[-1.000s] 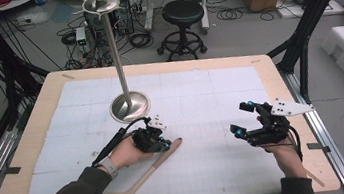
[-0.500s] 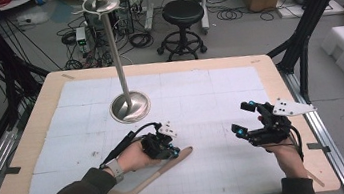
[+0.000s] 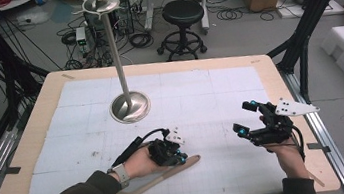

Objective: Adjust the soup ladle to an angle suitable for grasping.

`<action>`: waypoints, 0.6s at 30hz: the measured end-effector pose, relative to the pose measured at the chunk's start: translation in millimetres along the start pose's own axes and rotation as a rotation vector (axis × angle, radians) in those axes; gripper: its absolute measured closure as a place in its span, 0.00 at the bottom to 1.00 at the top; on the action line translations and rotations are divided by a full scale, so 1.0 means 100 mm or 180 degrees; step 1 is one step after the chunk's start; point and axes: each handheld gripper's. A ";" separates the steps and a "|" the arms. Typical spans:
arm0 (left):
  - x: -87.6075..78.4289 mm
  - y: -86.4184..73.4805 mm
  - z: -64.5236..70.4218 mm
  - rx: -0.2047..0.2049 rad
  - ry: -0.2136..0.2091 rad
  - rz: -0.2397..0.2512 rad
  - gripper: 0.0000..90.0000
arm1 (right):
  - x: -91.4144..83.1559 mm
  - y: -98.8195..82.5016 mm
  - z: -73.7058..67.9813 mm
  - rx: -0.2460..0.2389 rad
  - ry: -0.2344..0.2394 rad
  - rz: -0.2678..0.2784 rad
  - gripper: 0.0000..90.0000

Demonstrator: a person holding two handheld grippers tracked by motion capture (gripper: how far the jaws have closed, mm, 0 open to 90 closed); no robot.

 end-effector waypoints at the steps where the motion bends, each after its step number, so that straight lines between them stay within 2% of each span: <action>1: 0.00 0.01 0.01 0.0001 -0.0009 0.0010 1.00 | 0.00 0.00 0.00 0.0010 0.0009 -0.0002 0.10; 6: 0.01 0.03 0.06 0.0039 -0.0006 -0.0005 1.00 | -0.01 0.00 0.00 0.0014 0.0000 -0.0003 0.10; 11: 0.01 0.06 0.11 0.0088 -0.0081 -0.0041 1.00 | -0.01 0.00 0.00 0.0012 0.0002 -0.0002 0.10; 18: 0.02 0.09 0.17 0.0161 -0.0111 -0.0050 1.00 | -0.01 0.00 0.00 0.0015 0.0000 -0.0004 0.10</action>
Point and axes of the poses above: each handheld gripper's, and its own axes: x roughly forward along the jaws, y roughly out of its top, z roughly to its right, and after that the axes turned 13 degrees about x, right-handed
